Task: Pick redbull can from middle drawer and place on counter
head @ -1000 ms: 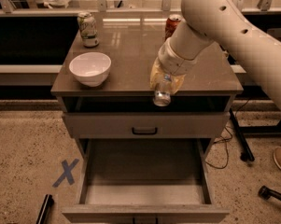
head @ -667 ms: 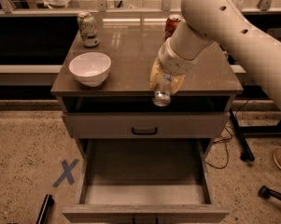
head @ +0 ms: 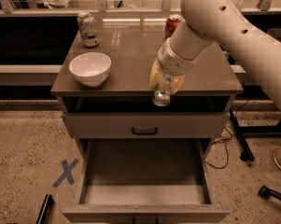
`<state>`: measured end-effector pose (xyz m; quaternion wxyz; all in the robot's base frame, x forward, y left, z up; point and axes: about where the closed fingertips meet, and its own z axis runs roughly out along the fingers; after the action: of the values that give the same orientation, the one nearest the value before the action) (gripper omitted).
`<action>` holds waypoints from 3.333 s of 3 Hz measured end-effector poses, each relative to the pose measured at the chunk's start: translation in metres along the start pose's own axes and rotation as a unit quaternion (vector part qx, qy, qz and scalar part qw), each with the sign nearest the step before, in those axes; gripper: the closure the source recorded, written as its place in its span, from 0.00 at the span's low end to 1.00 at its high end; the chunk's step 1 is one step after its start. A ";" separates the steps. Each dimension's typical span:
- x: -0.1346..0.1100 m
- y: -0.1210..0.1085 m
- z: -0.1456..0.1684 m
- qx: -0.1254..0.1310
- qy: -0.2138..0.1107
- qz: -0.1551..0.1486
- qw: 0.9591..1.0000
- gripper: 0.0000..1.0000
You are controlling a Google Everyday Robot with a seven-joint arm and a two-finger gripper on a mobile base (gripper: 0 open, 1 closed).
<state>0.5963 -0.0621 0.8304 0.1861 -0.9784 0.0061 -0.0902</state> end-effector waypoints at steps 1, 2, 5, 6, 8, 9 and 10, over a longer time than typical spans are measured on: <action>0.000 0.000 0.000 0.000 0.000 0.000 1.000 0.83; 0.000 0.000 0.000 0.000 0.000 0.000 1.000 0.80; 0.000 0.000 0.000 0.000 0.000 0.000 1.000 1.00; 0.000 0.000 0.000 0.000 0.000 0.000 1.000 1.00; 0.000 0.000 0.000 0.000 0.000 0.000 1.000 0.54; 0.000 0.000 0.000 0.000 0.000 0.000 1.000 0.57; 0.000 0.000 0.000 0.000 0.000 0.000 1.000 0.81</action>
Offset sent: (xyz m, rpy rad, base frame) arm 0.0081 -0.0420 0.0034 0.1840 0.1263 -0.1691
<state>0.5963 -0.0623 0.8305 0.1864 -0.9783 0.0062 -0.0901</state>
